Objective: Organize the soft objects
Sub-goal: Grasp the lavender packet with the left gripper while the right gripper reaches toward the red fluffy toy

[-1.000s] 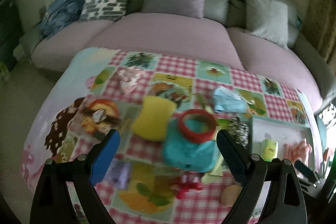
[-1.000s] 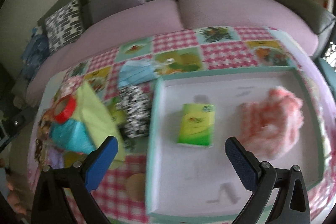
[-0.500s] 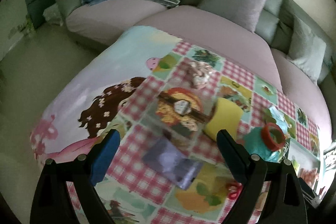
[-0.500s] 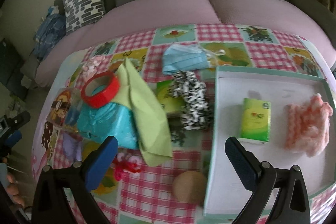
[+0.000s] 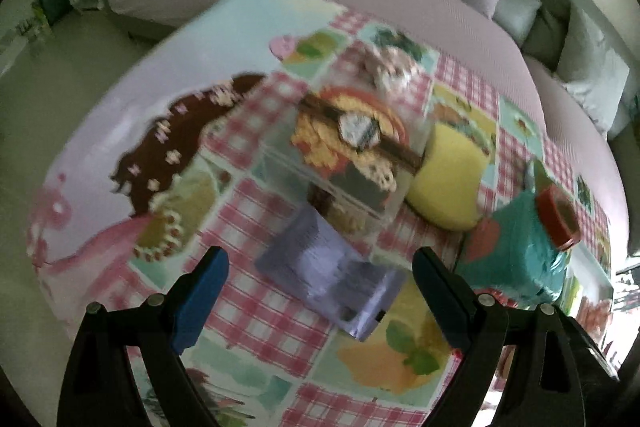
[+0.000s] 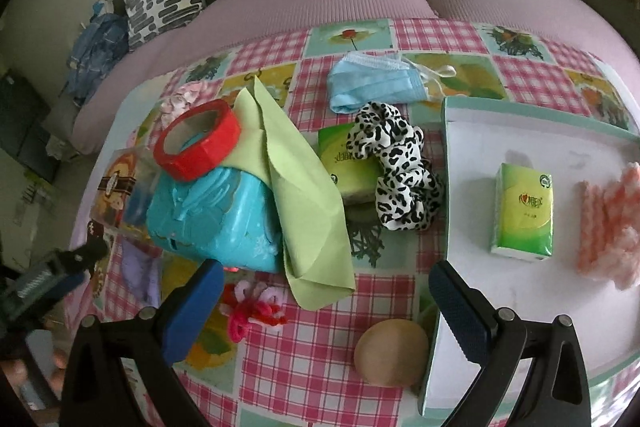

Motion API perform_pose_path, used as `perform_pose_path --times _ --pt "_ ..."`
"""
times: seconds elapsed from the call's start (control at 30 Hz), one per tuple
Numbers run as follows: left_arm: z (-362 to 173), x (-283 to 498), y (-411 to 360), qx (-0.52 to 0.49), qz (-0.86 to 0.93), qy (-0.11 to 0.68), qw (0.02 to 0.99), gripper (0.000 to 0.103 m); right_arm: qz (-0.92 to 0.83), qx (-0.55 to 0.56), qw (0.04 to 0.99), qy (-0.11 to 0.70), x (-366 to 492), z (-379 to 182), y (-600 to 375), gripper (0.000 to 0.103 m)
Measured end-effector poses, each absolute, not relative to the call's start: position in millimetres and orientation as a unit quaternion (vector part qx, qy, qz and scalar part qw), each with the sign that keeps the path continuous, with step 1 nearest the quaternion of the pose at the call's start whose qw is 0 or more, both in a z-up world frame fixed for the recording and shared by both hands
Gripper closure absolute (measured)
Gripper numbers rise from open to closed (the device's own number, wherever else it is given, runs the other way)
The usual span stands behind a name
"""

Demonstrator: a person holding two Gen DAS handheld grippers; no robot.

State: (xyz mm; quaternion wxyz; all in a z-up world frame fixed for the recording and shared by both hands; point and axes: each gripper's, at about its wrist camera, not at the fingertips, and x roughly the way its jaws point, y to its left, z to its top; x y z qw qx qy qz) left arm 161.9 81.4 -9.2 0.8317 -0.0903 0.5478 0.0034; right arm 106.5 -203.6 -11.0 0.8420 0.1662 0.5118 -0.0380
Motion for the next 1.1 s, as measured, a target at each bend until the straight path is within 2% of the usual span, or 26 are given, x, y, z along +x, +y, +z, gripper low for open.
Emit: perform_pose_path --times 0.3,0.63,1.1 --pt "-51 176 82 -0.125 0.009 0.593 0.795 0.01 -0.055 0.159 0.834 0.525 106 -18 -211 0.0" --pt "-65 182 95 -0.142 0.046 0.594 0.79 0.01 -0.058 0.159 0.833 0.526 105 -18 -215 0.0" --pt "-75 195 40 -0.038 0.011 0.61 0.791 0.01 -0.021 0.128 0.829 0.545 101 -27 -193 0.0"
